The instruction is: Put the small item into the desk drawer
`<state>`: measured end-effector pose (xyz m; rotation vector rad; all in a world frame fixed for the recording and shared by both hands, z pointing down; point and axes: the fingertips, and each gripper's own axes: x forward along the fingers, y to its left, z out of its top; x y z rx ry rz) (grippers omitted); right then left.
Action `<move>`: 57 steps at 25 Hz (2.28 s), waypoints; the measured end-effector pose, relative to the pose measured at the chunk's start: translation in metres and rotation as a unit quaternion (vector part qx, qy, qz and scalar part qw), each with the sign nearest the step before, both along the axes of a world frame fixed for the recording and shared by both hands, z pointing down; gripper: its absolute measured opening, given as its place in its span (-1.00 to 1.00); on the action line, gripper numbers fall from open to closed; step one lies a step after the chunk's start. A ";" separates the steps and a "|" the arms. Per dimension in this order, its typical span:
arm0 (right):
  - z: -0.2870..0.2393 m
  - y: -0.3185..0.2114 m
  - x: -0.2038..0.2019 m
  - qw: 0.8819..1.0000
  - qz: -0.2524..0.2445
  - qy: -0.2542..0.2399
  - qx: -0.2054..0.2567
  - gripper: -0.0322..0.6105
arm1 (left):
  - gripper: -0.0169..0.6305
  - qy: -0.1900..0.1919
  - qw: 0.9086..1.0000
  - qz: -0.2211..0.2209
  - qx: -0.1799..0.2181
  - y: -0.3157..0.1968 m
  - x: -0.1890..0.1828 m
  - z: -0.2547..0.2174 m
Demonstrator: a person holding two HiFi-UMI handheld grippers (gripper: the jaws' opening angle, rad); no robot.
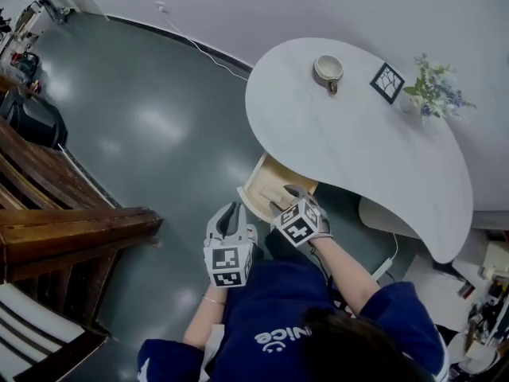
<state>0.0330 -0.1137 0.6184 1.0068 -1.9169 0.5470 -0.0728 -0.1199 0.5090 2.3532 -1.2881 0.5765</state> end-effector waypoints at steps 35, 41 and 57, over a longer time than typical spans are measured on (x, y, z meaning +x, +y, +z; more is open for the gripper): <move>-0.120 0.046 0.098 0.925 0.294 -0.077 0.228 -0.20 | -0.82 0.045 0.982 0.157 0.093 -0.005 0.086 -0.031; -0.140 0.054 0.111 0.907 0.316 -0.078 0.268 -0.23 | -0.82 0.057 0.980 0.159 0.104 -0.003 0.094 -0.042; -0.171 0.057 0.131 0.871 0.345 -0.058 0.344 -0.87 | -0.82 0.083 0.974 0.159 0.141 -0.013 0.100 -0.078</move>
